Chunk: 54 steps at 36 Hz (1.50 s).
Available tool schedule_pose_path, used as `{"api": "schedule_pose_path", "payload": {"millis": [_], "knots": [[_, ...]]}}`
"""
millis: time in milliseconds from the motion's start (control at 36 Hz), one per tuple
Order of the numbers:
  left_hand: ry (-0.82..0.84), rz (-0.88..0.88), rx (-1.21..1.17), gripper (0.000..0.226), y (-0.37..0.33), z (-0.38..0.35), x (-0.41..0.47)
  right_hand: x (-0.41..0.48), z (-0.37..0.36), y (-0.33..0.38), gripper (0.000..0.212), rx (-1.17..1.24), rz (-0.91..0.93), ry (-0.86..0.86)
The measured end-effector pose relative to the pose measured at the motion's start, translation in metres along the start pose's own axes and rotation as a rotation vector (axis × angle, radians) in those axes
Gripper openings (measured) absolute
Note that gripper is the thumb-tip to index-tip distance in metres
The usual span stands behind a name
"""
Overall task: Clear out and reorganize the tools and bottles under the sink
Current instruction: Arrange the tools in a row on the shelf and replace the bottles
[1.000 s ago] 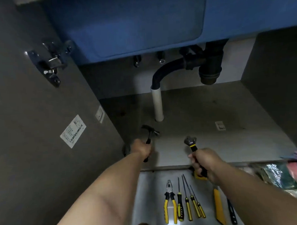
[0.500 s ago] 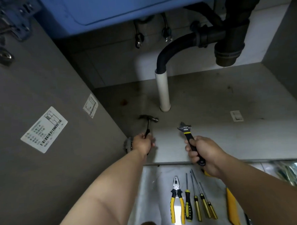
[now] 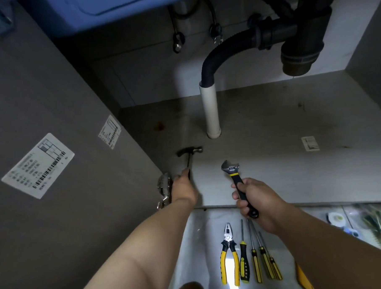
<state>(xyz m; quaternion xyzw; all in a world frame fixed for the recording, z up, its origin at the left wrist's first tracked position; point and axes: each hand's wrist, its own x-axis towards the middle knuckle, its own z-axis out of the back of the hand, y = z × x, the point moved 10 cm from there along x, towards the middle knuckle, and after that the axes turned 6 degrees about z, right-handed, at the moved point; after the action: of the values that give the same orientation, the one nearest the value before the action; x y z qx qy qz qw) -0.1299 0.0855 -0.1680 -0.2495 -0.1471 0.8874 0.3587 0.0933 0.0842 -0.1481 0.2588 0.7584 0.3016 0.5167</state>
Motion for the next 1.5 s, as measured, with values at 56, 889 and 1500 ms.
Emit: {"api": "schedule_pose_path", "payload": {"millis": [56,889,1500], "knots": [[-0.034,-0.008,0.05,0.071,0.002,0.0,0.001,0.001,0.001,-0.001,0.018,-0.014,0.012,0.002],[-0.079,-0.073,-0.16,0.025,-0.04,0.007,-0.023,0.003,-0.002,0.007,0.014,-0.084,0.033,0.051],[0.697,0.283,-0.885,0.018,-0.03,-0.064,-0.061,-0.004,0.023,0.002,0.019,-0.846,0.059,0.035]]}}
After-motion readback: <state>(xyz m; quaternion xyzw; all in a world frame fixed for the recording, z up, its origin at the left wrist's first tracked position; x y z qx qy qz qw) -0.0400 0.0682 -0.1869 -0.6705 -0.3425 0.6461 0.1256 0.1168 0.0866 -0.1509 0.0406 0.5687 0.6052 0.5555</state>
